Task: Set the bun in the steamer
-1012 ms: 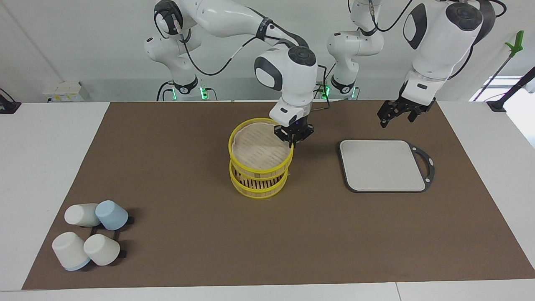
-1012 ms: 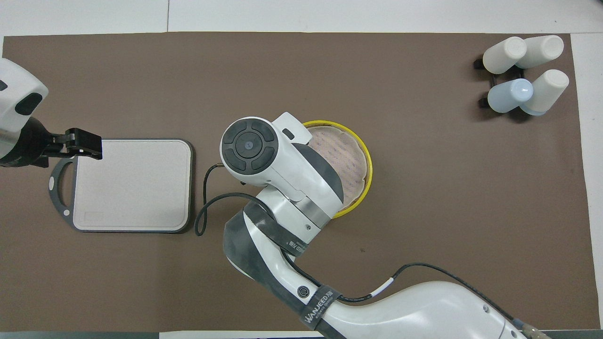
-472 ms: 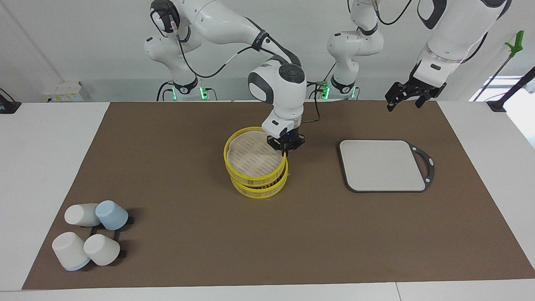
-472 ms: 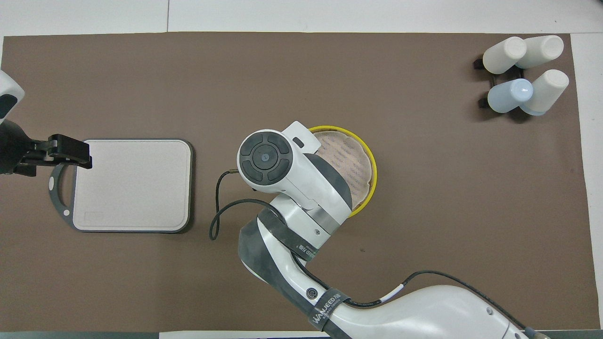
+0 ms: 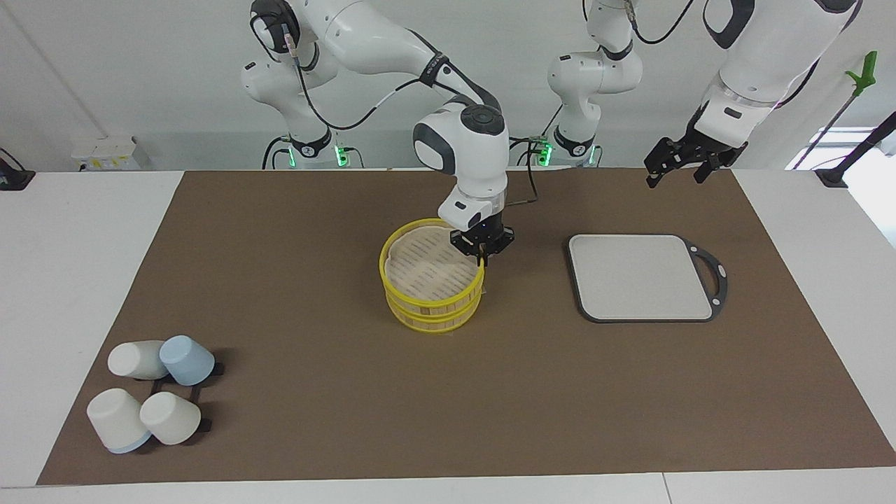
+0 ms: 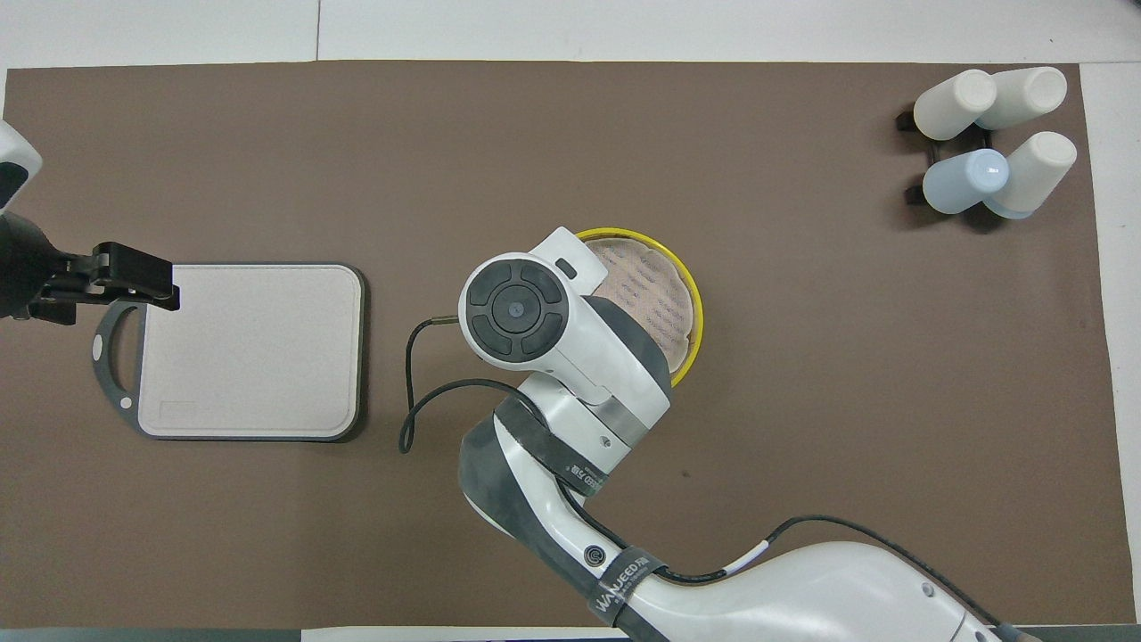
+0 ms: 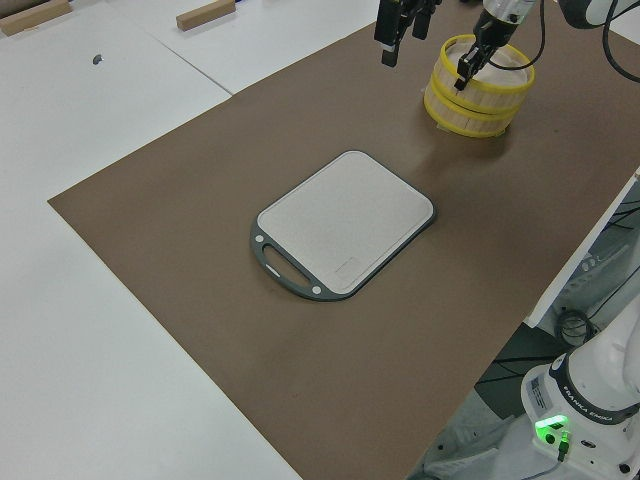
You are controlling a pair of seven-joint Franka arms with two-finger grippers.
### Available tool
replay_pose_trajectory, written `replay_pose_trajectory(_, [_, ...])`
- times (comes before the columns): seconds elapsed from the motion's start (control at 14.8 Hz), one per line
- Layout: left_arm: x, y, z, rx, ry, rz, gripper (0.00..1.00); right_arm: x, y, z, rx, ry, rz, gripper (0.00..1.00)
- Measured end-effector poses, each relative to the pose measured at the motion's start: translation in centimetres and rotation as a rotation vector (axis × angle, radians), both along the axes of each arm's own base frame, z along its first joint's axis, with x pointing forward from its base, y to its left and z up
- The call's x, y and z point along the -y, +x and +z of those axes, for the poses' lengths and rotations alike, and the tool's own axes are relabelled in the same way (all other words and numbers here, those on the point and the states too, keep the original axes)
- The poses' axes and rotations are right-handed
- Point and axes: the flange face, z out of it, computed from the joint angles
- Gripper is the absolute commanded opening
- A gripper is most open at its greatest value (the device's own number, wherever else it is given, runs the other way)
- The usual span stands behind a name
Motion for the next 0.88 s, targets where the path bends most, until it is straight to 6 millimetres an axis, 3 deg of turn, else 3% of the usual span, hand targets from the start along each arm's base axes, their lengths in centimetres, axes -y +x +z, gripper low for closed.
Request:
replay_pose_trajectory(0.2, [0.3,0.2,-0.3,-0.005,0.0,-0.005,1.0,0.0,-0.2,-0.6,0.011,0.011,0.003,0.0])
replay_pose_trajectory(0.34, [0.1,0.6,-1.0,-0.017,0.0,-0.002,1.0,0.1,-0.5,-1.2,0.026,0.026,0.007,0.41])
replay_pose_trajectory(0.47, [-0.1,0.8,-1.3,-0.021,-0.001,-0.004,1.0,0.4,-0.5,-1.3,0.03,0.029,0.004,1.0])
replay_pose_trajectory(0.74, [0.0,0.9,-0.7,-0.007,-0.003,-0.011,1.0,0.8,0.0,-0.4,0.033,0.028,-0.007,1.0])
replay_pose_trajectory(0.88, [0.0,0.9,-0.6,-0.006,-0.003,-0.011,1.0,2.3,1.4,3.1,0.031,0.011,-0.04,1.0])
